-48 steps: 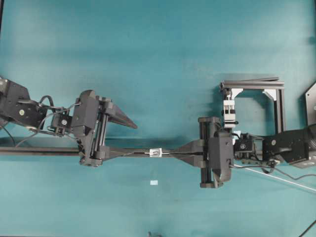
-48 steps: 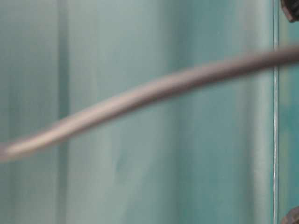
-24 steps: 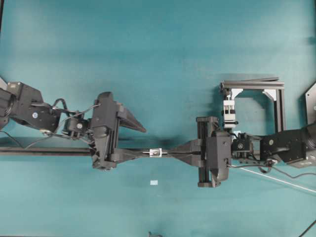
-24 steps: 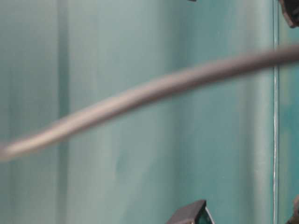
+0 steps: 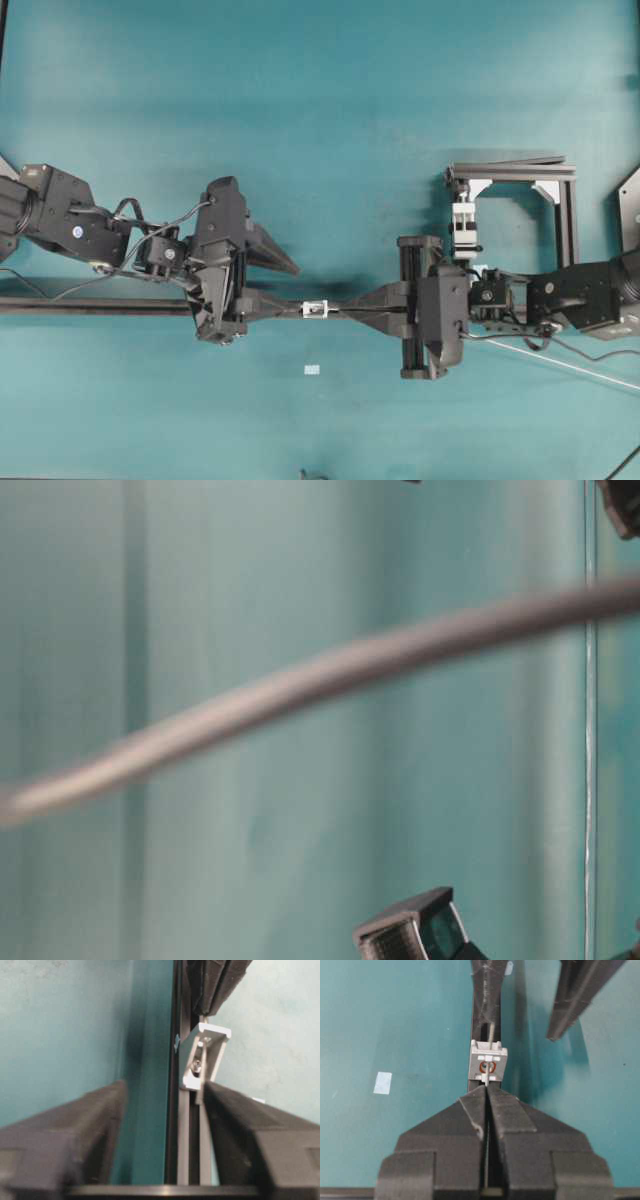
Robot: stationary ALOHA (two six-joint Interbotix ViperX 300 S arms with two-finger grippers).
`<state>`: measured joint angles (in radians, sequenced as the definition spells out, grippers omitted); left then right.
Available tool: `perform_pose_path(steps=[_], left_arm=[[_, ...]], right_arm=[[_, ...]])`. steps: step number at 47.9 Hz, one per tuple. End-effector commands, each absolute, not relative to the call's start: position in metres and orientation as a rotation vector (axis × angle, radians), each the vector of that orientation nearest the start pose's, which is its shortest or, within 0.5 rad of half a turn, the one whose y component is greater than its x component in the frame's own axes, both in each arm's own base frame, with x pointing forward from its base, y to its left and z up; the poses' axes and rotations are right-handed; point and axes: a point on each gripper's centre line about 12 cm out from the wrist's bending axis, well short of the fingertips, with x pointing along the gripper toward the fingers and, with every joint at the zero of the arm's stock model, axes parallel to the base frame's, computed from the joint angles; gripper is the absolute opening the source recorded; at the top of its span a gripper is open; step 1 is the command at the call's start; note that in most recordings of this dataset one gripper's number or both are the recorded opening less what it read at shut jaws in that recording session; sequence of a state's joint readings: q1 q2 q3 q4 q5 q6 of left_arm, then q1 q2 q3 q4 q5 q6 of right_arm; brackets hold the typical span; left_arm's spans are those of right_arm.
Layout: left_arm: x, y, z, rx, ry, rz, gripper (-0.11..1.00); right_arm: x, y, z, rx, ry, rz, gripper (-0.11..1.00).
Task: Insert the wire through the hole in the metal fitting marked with a red label.
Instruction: 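Move the left gripper to the fitting and grasp the protruding wire tip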
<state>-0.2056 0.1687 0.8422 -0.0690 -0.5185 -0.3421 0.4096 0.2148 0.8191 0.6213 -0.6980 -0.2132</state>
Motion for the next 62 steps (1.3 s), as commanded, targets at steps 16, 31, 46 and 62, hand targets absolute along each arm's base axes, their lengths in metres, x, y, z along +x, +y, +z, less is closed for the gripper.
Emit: perform_pose_path(steps=[16,31,46,62], left_arm=[[0.3744,-0.0736,0.1143,-0.334,0.537,-0.067,-0.10],[0.3741,-0.0735,0.1192,-0.335,0.525,-0.069,-0.10],[0.3730,-0.0733,0.1184,-0.333,0.531,-0.068,-0.10],[0.3690,-0.0739,0.1239,-0.333,0.545,-0.069,-0.10]], right_arm=[[0.3639,0.1092,0.1112,0.128,0.378,-0.030,-0.01],[0.3652,0.1101,0.1119,0.138,0.380,-0.030,-0.01],[0.3654,0.1101,0.1172,0.148,0.367,-0.029,0.00],[0.3620,0.1102,0.1174,0.145,0.386,-0.019,0.80]])
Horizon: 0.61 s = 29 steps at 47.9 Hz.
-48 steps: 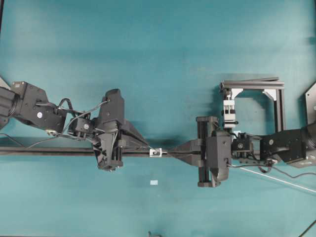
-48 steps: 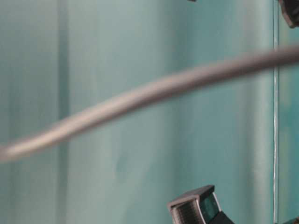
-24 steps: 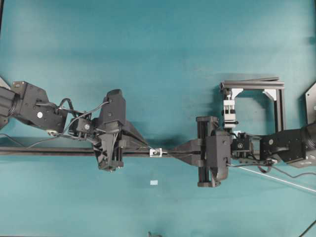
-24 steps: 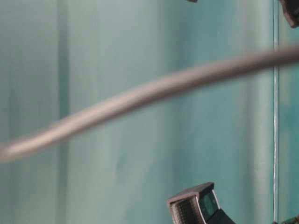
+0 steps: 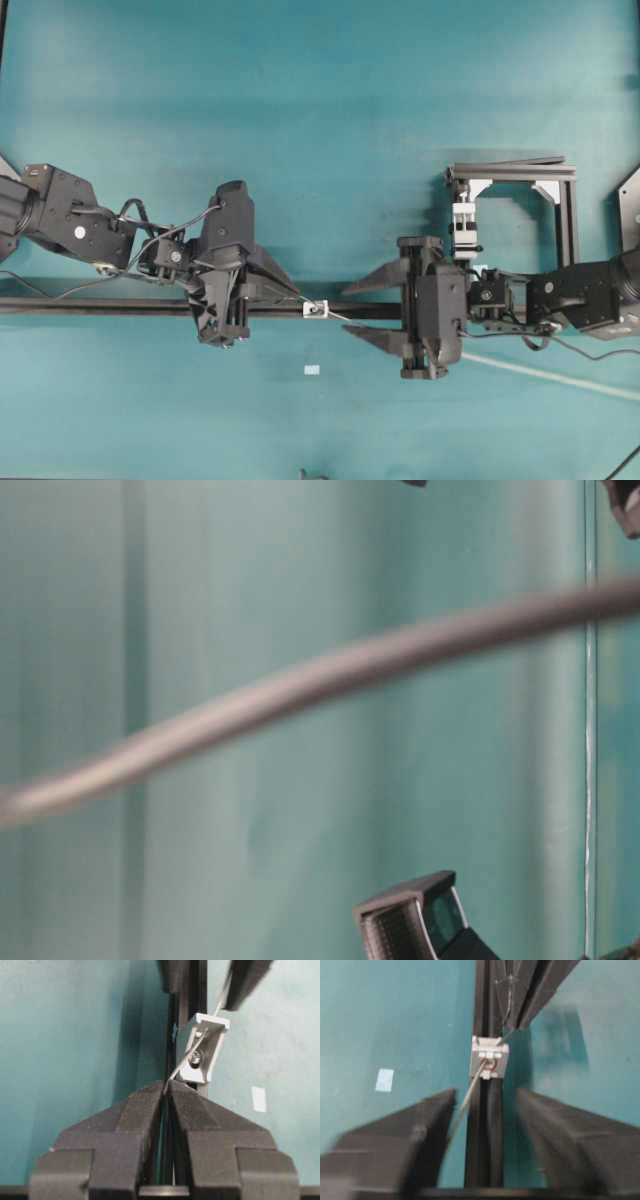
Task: Insert the wire through the hole in the metal fitting marked with a red label.
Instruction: 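Move the left gripper to the fitting and grasp the protruding wire tip, then open the right gripper and pull the wire leftward with the left gripper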
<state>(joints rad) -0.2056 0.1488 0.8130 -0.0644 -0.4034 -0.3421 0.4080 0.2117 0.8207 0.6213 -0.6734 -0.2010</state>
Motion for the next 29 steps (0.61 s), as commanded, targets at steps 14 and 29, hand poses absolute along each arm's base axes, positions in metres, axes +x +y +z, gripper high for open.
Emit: perform_pose_path(steps=[14,29], left_arm=[[0.354,-0.081,0.141,-0.329,0.536,-0.102,-0.10],[0.330,-0.095,0.142,-0.314,0.561,-0.150,-0.10]], right_arm=[[0.353,0.107,0.122,0.148,0.384,-0.019,0.94],[0.351,0.106,0.121,0.146,0.388,-0.019,0.94]])
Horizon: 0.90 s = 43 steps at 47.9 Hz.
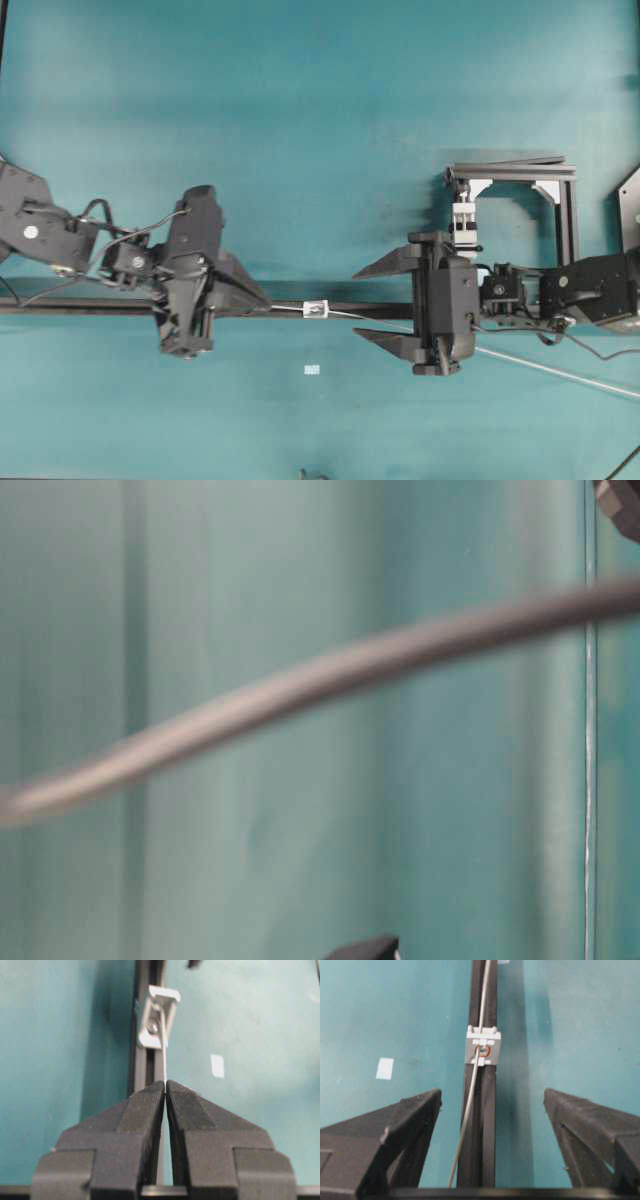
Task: Insert the wire through the hole in the metal fitting marked with a red label.
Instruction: 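Open the right gripper and pull the wire leftward with the left gripper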
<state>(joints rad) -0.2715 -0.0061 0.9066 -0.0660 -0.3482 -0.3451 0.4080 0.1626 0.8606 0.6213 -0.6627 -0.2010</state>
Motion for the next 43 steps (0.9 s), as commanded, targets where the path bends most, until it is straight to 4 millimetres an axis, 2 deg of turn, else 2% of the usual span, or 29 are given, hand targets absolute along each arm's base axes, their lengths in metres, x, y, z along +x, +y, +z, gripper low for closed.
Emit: perform_pose_path(steps=[1,12,23,43], left_arm=[[0.328,-0.096,0.142,-0.313,0.562,-0.155,-0.10],[0.310,-0.105,0.137,-0.294,0.591,-0.193,-0.10],[0.288,-0.098,0.118,-0.279,0.672,-0.175,-0.10],[0.288,-0.090,0.123,-0.286,0.649,-0.155,-0.10]], right_arm=[[0.351,0.106,0.121,0.147,0.388,-0.020,0.94],[0.352,0.106,0.122,0.146,0.383,-0.020,0.94],[0.353,0.106,0.123,0.147,0.381,-0.020,0.94],[0.354,0.106,0.124,0.148,0.377,-0.020,0.94]])
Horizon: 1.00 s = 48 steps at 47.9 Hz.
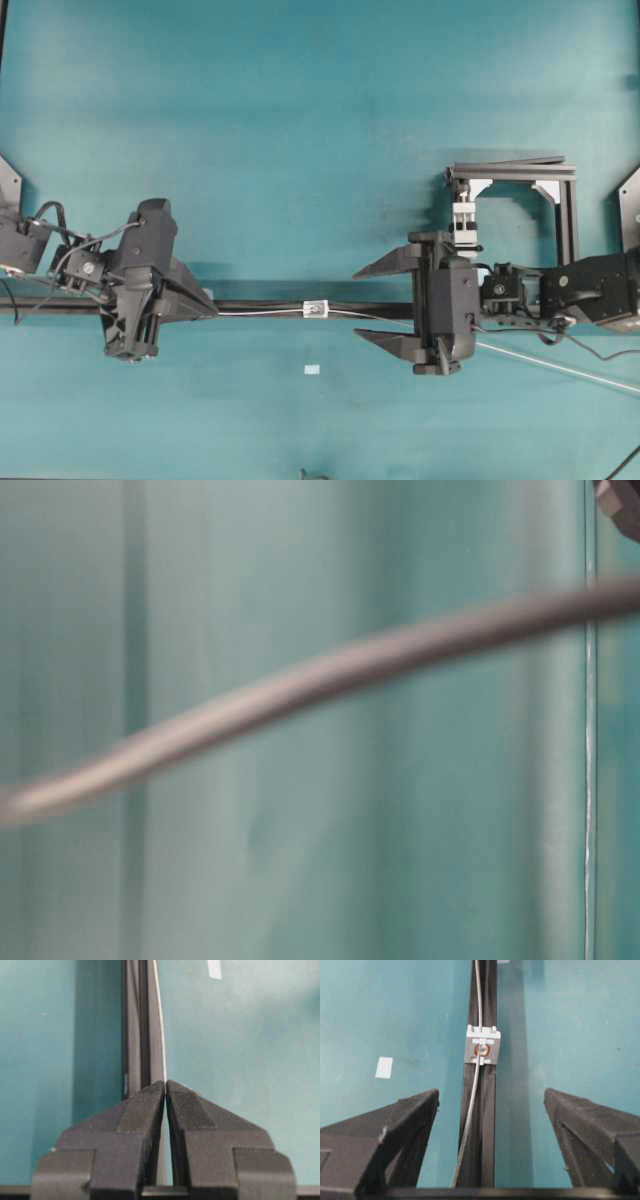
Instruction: Insert the wire through the hole in the metal fitting marked with a red label.
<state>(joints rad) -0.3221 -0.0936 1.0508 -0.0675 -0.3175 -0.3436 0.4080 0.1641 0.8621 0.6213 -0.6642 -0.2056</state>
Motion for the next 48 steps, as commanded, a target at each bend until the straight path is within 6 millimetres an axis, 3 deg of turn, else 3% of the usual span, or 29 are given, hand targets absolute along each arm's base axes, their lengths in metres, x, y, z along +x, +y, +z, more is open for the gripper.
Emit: perform_pose_path(steps=[1,7,13,28,48], left_arm=[[0.288,-0.089,0.124,-0.287,0.647,-0.152,-0.10],[0.290,-0.086,0.124,-0.293,0.644,-0.142,-0.06],[0.289,-0.084,0.122,-0.288,0.652,-0.137,0.09],[0.289,-0.083,0.121,-0.287,0.656,-0.132,0.89],[0.292,-0.073,0.125,-0.280,0.635,-0.113,0.90]], right_arm=[[0.354,0.106,0.124,0.147,0.376,-0.019,0.94],[0.354,0.107,0.124,0.147,0.375,-0.019,0.94],[0.354,0.106,0.124,0.148,0.377,-0.020,0.94],[0.353,0.106,0.123,0.146,0.379,-0.019,0.94],[0.349,0.105,0.129,0.150,0.368,-0.017,0.94]])
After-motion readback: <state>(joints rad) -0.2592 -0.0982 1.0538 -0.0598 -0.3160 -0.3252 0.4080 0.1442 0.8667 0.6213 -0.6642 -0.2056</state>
